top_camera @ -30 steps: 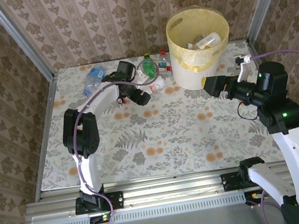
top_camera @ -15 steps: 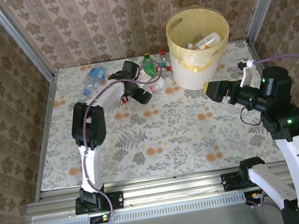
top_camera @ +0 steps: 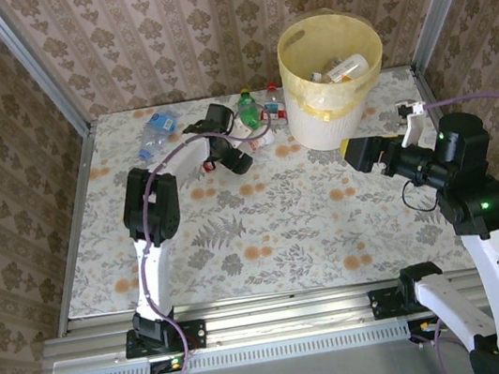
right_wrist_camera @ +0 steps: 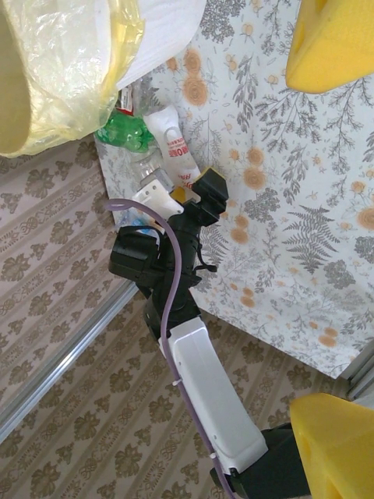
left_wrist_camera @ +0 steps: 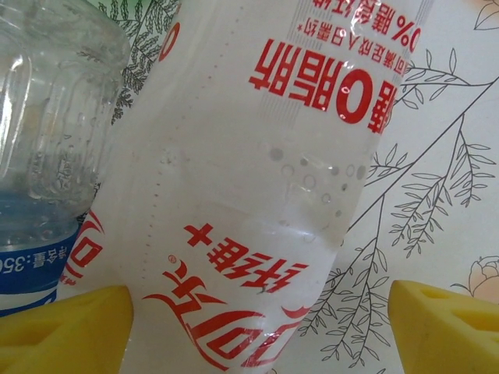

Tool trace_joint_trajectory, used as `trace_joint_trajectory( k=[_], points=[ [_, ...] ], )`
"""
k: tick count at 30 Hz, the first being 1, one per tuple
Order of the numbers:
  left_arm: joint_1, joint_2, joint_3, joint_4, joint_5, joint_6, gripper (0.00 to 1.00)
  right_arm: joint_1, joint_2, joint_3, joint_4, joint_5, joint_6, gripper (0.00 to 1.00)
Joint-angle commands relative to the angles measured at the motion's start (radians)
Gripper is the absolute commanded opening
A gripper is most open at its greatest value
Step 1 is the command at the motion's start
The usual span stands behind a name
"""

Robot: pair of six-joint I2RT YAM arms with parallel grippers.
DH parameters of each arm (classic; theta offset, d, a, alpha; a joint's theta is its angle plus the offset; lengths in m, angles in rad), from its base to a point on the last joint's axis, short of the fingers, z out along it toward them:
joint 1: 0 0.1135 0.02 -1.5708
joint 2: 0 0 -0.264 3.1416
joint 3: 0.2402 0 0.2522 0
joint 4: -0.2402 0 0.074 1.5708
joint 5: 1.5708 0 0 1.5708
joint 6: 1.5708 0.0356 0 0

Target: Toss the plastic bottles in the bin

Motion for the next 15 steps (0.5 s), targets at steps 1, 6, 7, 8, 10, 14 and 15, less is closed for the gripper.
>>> trace_joint_trajectory(
  k=[1,6,7,8,10,14,15],
  points=[
    [0.007,0.012,-0.015,-0.010,0.031,-0.008,0.81,0.006,0.005,0.000,0.025,-0.020,-0.010,1.00],
    [0.007,-0.012,-0.077,0.034,0.047,-0.037,0.72,0.006,0.001,-0.019,0.052,-0.033,0.001,1.00],
    [0.004,-0.018,-0.091,0.047,0.049,-0.043,0.69,0.006,0.005,-0.017,0.047,-0.035,-0.001,1.00],
    [0.003,-0.022,-0.105,0.055,0.049,-0.048,0.67,0.006,0.007,-0.012,0.041,-0.034,-0.004,1.00],
    [0.000,-0.025,-0.123,0.060,0.051,-0.057,0.63,0.006,0.008,-0.011,0.037,-0.038,-0.007,1.00],
    [-0.009,-0.039,-0.163,0.070,0.055,-0.068,0.56,0.007,-0.004,-0.023,0.046,-0.035,-0.002,1.00],
    [-0.011,-0.045,-0.173,0.073,0.057,-0.070,0.55,0.006,-0.006,-0.027,0.049,-0.036,-0.001,1.00]
  ],
)
